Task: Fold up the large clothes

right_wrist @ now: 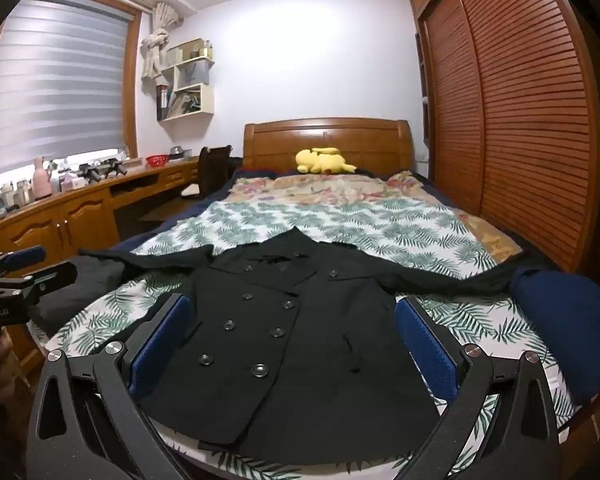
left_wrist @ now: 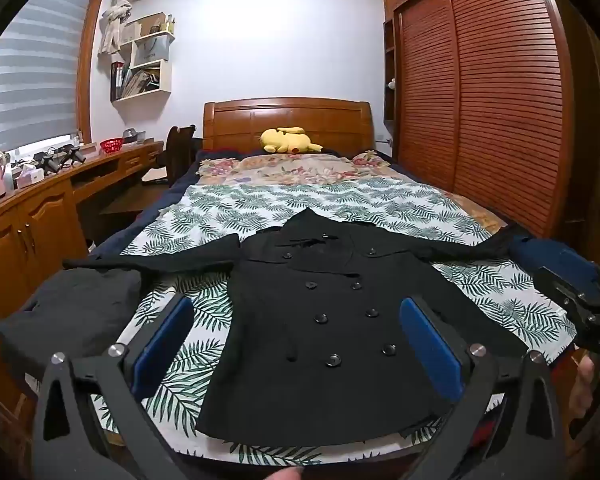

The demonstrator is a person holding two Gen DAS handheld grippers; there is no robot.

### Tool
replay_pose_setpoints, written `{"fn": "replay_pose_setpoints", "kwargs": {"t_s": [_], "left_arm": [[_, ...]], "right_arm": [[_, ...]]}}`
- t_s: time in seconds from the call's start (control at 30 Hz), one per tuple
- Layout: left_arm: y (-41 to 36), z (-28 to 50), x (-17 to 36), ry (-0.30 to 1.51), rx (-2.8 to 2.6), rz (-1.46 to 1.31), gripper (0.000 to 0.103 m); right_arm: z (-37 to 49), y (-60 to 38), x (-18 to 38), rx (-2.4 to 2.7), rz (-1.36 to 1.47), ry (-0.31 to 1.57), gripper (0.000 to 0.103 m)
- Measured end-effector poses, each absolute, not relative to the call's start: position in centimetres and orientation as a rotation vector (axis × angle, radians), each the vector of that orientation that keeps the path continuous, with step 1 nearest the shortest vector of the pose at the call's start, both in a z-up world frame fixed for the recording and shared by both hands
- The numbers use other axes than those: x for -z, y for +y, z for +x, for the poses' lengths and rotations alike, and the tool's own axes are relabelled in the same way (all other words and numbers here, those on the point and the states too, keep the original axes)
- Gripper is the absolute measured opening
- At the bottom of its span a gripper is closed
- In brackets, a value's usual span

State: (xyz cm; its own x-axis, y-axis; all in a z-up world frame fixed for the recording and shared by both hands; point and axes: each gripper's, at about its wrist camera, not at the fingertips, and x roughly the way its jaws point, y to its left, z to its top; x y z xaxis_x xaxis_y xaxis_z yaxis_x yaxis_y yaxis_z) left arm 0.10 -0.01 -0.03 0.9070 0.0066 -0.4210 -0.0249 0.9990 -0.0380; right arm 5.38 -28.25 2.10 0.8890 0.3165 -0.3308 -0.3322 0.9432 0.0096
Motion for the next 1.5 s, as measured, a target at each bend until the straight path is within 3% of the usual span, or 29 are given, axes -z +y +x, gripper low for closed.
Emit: {"fn": "replay_pose_setpoints", "kwargs": {"t_s": [1.5], "left_arm": [[-0.8, -1.0, -1.0, 0.393, -0.017, -0.032, 0.103]], "right_arm": [[5.5, -28.4, -1.9, -0.342, -0.029, 0.343, 0.103]]}}
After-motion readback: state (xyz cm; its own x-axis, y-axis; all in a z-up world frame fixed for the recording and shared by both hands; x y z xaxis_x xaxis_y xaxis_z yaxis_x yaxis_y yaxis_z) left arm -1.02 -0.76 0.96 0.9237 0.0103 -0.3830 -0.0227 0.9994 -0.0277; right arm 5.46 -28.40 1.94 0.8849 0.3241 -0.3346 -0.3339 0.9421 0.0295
